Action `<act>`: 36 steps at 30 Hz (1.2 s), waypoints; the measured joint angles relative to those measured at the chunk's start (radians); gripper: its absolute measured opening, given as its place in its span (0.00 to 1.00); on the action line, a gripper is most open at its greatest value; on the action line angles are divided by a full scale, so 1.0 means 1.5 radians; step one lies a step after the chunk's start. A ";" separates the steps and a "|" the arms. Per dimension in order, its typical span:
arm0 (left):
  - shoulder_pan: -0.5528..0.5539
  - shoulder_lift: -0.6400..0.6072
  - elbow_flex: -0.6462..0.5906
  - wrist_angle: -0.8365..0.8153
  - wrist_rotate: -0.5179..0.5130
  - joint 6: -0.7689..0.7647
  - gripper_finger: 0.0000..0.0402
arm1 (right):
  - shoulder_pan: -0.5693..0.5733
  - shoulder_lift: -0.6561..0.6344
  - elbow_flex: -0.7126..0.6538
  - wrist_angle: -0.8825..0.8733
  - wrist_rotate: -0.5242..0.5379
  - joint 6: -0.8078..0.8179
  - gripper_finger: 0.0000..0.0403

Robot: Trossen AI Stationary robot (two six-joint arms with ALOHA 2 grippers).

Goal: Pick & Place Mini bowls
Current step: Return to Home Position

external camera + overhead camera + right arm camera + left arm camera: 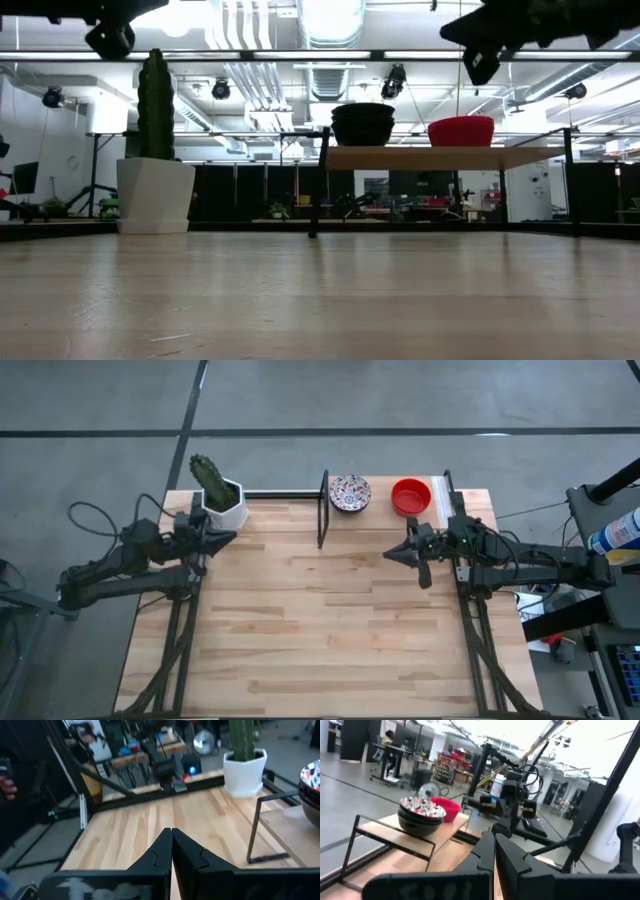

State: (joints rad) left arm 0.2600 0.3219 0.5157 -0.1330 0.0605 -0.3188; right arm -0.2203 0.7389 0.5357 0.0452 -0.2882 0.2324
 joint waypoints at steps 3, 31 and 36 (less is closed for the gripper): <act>0.000 -0.026 -0.023 0.021 -0.017 0.003 0.02 | 0.000 -0.029 -0.048 0.073 0.001 0.009 0.02; 0.000 -0.210 -0.169 0.037 -0.077 0.002 0.02 | 0.000 -0.382 -0.278 0.082 0.056 0.070 0.02; 0.000 -0.214 -0.191 0.043 -0.077 -0.005 0.02 | 0.000 -0.427 -0.308 0.084 0.060 0.070 0.02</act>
State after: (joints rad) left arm 0.2600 0.0006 0.2286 -0.0687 -0.0547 -0.3264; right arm -0.2207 0.0982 0.0742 0.1707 -0.1986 0.3374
